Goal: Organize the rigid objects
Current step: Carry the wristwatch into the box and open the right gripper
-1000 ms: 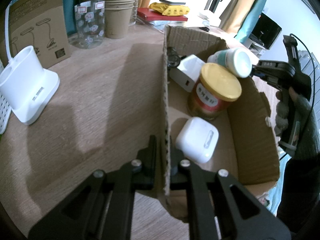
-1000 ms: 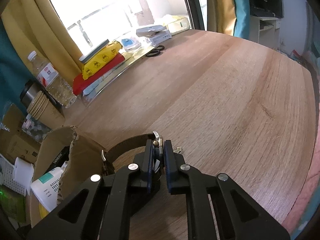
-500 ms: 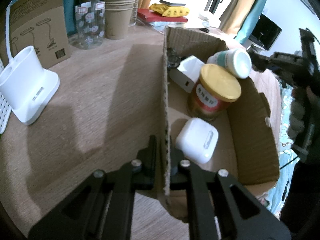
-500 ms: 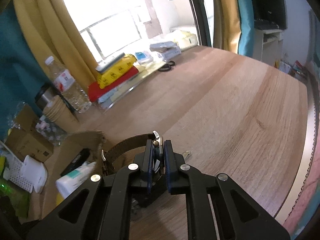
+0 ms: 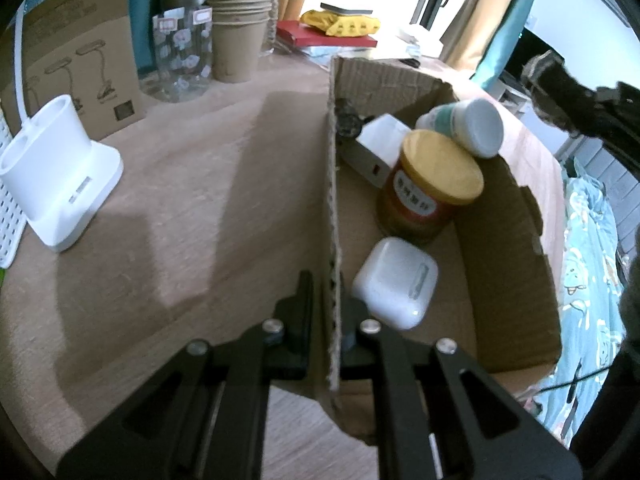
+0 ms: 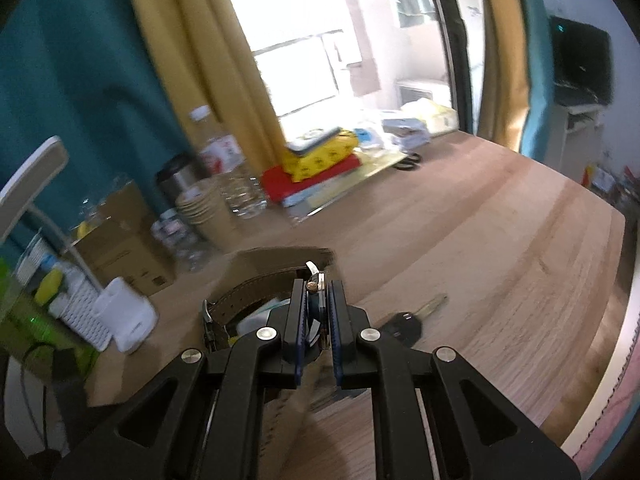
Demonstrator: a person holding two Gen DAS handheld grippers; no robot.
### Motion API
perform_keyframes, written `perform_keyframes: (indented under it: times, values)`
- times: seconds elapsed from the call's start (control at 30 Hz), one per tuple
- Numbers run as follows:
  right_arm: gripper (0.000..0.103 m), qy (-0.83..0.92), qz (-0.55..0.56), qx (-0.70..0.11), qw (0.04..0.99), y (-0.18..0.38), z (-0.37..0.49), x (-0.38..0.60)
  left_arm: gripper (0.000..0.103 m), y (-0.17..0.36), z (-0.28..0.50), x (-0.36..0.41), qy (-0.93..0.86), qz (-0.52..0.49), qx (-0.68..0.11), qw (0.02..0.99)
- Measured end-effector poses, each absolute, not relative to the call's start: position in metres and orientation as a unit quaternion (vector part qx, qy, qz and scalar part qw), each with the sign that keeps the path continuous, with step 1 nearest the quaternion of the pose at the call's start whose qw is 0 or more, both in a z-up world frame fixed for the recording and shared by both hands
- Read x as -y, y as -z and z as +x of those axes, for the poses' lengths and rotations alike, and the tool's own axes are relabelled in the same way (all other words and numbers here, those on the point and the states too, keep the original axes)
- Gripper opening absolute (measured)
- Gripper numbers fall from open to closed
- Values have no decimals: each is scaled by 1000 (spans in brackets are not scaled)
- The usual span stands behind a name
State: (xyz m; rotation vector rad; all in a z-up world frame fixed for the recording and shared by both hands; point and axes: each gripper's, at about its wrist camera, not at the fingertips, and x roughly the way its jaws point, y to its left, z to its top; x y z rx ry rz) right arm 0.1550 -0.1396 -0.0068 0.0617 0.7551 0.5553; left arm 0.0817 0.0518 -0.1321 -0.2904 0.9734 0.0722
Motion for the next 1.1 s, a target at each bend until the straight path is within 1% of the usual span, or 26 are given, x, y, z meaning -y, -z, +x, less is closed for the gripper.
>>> perform_keyframes:
  times: [0.23,0.4,0.83,1.1]
  values:
    - [11,-306,-2,-367,879,9,124,119,9,132,82,-51,-35,-140,-466,873]
    - [11,-329,-26,-384,862,23,106,105,9,132,82,-51,-34,-142,-467,872]
    - [11,-337,-31,-431,836,63,86,94,9,133,82,-51,-27,-144,-466,872]
    - [12,-316,-85,-410,851,70,78,85,9,133,82,-49,-20,-138,-469,872]
